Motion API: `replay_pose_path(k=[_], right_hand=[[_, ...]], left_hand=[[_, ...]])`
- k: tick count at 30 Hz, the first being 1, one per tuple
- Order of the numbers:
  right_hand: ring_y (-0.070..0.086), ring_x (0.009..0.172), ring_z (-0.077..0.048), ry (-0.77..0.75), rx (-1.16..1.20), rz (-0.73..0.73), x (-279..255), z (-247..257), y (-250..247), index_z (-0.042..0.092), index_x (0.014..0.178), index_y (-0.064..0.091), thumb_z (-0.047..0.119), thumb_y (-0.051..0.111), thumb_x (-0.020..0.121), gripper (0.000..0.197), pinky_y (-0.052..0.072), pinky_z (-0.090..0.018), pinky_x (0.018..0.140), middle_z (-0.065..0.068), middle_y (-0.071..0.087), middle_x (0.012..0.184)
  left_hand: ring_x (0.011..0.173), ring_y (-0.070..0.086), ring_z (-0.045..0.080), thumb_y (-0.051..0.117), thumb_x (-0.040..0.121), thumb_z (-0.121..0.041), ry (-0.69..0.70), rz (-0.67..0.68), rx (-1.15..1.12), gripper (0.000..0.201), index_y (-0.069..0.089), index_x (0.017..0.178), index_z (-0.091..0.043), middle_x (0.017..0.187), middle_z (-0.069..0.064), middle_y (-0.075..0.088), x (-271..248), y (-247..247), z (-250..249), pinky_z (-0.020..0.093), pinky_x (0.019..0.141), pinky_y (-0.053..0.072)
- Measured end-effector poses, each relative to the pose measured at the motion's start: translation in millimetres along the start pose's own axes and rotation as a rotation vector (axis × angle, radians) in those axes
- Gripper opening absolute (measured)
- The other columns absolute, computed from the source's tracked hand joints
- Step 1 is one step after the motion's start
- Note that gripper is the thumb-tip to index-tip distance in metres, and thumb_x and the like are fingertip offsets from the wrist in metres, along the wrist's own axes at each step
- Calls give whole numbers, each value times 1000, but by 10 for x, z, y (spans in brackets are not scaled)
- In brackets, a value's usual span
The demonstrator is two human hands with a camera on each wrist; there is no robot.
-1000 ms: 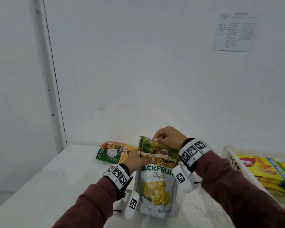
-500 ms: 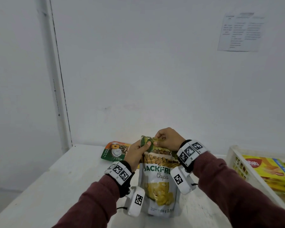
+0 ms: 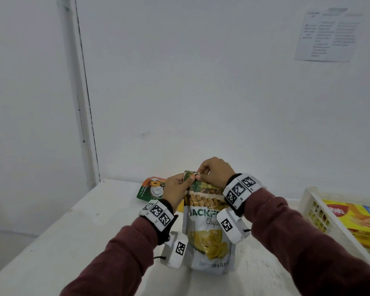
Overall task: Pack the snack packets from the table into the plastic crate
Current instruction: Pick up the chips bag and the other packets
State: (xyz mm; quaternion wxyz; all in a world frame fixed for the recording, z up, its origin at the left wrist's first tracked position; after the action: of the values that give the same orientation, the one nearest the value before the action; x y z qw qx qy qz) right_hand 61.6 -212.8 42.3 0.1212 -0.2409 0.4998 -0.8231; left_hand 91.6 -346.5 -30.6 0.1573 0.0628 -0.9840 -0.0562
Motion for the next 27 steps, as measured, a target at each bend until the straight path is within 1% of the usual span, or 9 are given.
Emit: replay_pose_path(k=[3, 5, 6, 8, 11, 15, 18, 21, 27], right_hand=[[57, 88, -13, -9, -55, -35, 2, 30, 15, 18, 92, 67, 30, 65, 84, 15, 38, -24, 79, 4, 66, 96], [56, 88, -13, -25, -113, -42, -1, 40, 32, 22, 89, 64, 31, 62, 86, 10, 36, -27, 84, 5, 66, 99], [55, 87, -12, -31, -120, -46, -3, 50, 43, 24, 87, 62, 32, 62, 86, 7, 36, -29, 87, 6, 65, 99], [57, 92, -13, -35, -103, -52, -5, 69, 67, 27, 84, 59, 33, 61, 86, 7, 36, -31, 90, 7, 64, 97], [57, 105, -15, -21, -142, -17, -9, 88, 63, 24, 95, 65, 38, 59, 87, 17, 34, -33, 95, 5, 65, 106], [56, 108, -17, -34, -193, 16, -9, 68, 34, 23, 100, 64, 38, 55, 89, 20, 31, -34, 97, 5, 64, 108], [56, 107, -18, -72, -199, 4, -18, 89, 98, 26, 101, 61, 33, 51, 92, 15, 28, -34, 97, 7, 63, 108], [56, 108, -17, -54, -184, 26, -40, 47, 64, 25, 101, 61, 42, 50, 91, 23, 27, -34, 98, 6, 63, 109], [58, 99, -18, -94, -209, -30, -124, -64, 38, 27, 92, 57, 39, 45, 95, 18, 23, -34, 98, 5, 67, 105]], left_hand=[[79, 56, 28, 66, 83, -30, 24, -44, 9, 23, 70, 68, -12, 80, 17, 61, 2, -6, -6, 43, 75, 44], [77, 51, 27, 71, 71, -50, 16, -64, 48, 43, 62, 74, -8, 80, 17, 55, 43, -37, 59, 41, 74, 41], [77, 51, 26, 72, 71, -50, 11, -70, 58, 43, 61, 73, -8, 80, 17, 55, 52, -55, 80, 40, 73, 41], [77, 53, 27, 68, 80, -34, 18, -81, 80, 28, 63, 69, -9, 80, 20, 58, 16, -71, 46, 41, 73, 43], [73, 59, 24, 61, 88, -22, 29, -100, 129, 23, 62, 72, -4, 74, 17, 63, -50, -124, -34, 38, 71, 48], [57, 62, 6, 56, 91, -10, 35, -127, 161, 26, 62, 66, -12, 58, -8, 66, -72, -229, -97, 23, 63, 53], [62, 62, 10, 56, 91, -10, 49, -138, 188, 26, 63, 66, -15, 60, -9, 67, -84, -238, -120, 30, 69, 52], [72, 63, 21, 56, 91, -12, 43, -158, 187, 21, 65, 72, -14, 72, 2, 68, -108, -261, -118, 41, 81, 52], [78, 64, 24, 55, 92, -13, 48, -164, 184, 18, 66, 78, -13, 78, 6, 69, -99, -196, -155, 42, 84, 52]])
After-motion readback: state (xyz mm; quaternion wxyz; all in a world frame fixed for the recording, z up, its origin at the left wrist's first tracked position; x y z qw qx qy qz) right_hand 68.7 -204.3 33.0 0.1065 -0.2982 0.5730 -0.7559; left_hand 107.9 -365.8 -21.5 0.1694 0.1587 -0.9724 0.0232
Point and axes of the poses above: each hand's wrist, its own x-axis towards the middle knuckle, its own y-axis out of the palm, z = x × y, the point moved 1 cm from there along x, towards the middle knuckle
